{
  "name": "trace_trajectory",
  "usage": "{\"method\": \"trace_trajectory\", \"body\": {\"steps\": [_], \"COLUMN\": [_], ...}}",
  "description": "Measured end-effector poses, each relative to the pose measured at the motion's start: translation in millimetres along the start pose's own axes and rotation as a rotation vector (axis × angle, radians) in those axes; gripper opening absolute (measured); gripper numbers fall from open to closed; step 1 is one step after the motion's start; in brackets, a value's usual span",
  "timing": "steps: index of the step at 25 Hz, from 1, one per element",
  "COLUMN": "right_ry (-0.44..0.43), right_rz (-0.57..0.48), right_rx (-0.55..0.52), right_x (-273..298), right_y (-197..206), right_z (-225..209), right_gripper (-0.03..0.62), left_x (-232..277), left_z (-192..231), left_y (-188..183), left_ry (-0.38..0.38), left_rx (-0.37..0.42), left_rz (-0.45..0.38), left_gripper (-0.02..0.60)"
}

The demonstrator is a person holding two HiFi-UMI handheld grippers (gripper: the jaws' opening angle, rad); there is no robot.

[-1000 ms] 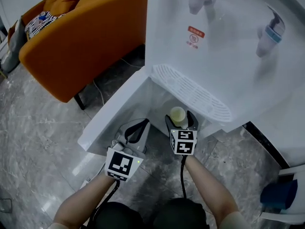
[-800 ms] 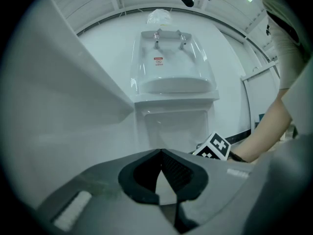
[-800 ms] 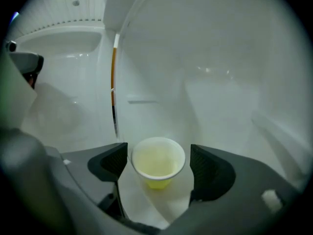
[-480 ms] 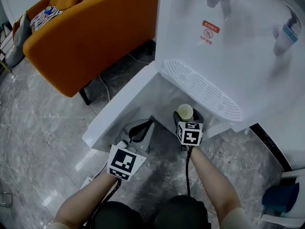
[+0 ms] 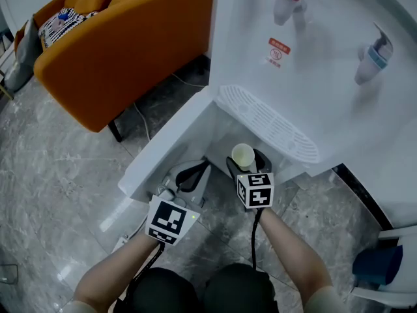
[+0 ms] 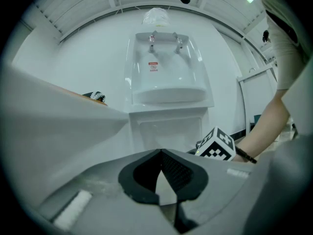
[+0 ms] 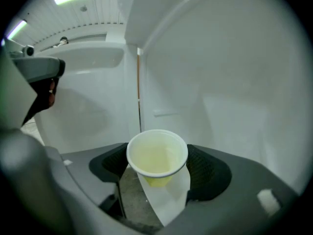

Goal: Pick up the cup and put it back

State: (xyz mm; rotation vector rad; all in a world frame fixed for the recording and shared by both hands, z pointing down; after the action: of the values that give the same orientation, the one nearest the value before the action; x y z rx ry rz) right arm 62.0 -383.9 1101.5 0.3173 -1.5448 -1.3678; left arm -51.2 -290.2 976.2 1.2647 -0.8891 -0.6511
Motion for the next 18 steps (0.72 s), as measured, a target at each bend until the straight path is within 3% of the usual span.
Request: {"method": "trace_trajectory", "body": {"steps": [8,13,18], "right_ry": [-0.11,-0.146,-0.192], "right_rz": [-0.021,0.001,-0.005], "right_rx": [-0.022,-0.053,-0.074], "right_x": [-84,-144,-204], "right_y": [-58,-105,-177], "right_z": [44,58,62], "right_gripper": [0.37,0.37,0.37], "left_x": [-41,-72,-105], "left_z": [-24,-20,-5], "left_y": [-69,-116,-182], "left_ry": [0.007,-0.017,-0.055], "left_rx": [0.068,0.039,0.013], "left_rz": [0.034,0.055,0.081], "left_gripper": [0.002,0.002,0.002]}}
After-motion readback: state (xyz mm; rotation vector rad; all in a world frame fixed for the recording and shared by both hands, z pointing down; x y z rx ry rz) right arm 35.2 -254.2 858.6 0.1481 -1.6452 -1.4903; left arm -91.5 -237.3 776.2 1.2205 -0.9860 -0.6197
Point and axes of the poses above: the fingertips, and each gripper's own axes: x forward along the fingers, z to its left, y out of its underside, the point moved 2 cm from there along -x, backward along the fingers, and after that the axes turned 10 degrees about -x, right-handed, at the moved point
